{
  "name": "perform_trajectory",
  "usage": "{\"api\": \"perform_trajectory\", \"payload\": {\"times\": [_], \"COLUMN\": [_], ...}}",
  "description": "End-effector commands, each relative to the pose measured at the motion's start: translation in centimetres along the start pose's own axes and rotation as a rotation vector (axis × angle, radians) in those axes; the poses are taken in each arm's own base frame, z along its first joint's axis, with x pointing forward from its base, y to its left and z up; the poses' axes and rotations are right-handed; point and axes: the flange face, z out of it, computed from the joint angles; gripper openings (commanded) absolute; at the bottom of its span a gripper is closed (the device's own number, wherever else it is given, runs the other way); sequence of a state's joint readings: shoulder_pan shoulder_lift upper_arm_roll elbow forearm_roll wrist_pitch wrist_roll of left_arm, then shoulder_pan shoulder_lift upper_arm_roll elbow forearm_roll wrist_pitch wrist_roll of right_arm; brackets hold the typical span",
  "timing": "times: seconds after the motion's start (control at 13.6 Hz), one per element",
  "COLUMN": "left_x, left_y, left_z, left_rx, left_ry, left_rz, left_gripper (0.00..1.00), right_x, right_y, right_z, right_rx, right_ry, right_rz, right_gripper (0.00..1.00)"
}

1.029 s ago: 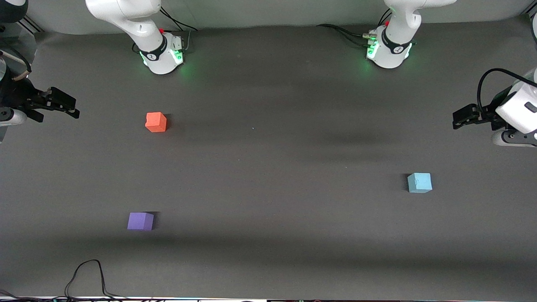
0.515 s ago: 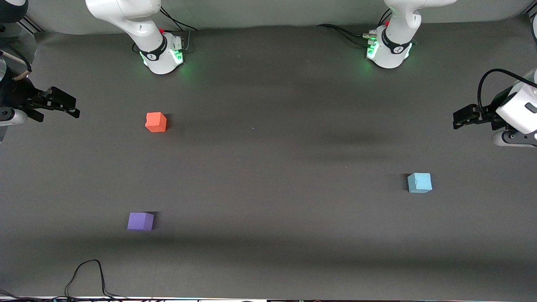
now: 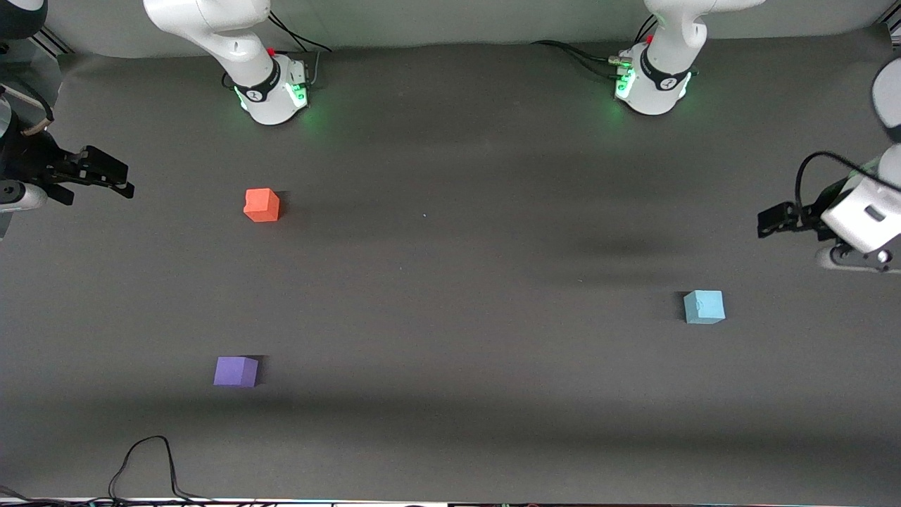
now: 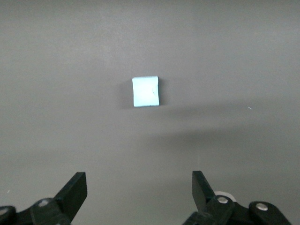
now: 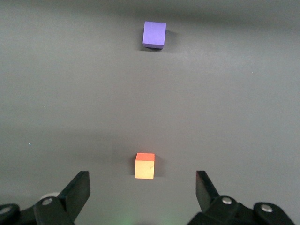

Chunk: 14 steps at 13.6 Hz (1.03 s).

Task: Place blue block between orange and purple blocks

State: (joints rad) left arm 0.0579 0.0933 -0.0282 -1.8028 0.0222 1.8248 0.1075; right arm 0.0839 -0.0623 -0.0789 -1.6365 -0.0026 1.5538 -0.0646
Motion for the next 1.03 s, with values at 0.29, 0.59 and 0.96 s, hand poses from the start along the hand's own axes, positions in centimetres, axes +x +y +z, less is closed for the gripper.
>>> {"api": "perform_trajectory", "payload": {"times": [0.29,0.59,0.96], "left_x": [3.3,5.5,5.8], "left_y": [0.0,-0.2,-0.5], "left_z": [13.5,20.3,26.5], "left_rx": [0.006,0.009,0.003], "left_ry": [0.065,0.117,0.115], "left_rz": [0.033,0.038,0.030], "left_gripper": [1.00,1.00,1.00], "right_x": [0.3,0.3,0.3], "right_y": [0.1,0.1,0.3], "right_z": [0.2,0.2,0.3], "right_rx": [0.014,0.014,0.014], "right_ry": [-0.002,0.000,-0.001], "right_rz": [-0.020,-0.021,-0.035], "right_gripper": [1.00,1.00,1.00]}}
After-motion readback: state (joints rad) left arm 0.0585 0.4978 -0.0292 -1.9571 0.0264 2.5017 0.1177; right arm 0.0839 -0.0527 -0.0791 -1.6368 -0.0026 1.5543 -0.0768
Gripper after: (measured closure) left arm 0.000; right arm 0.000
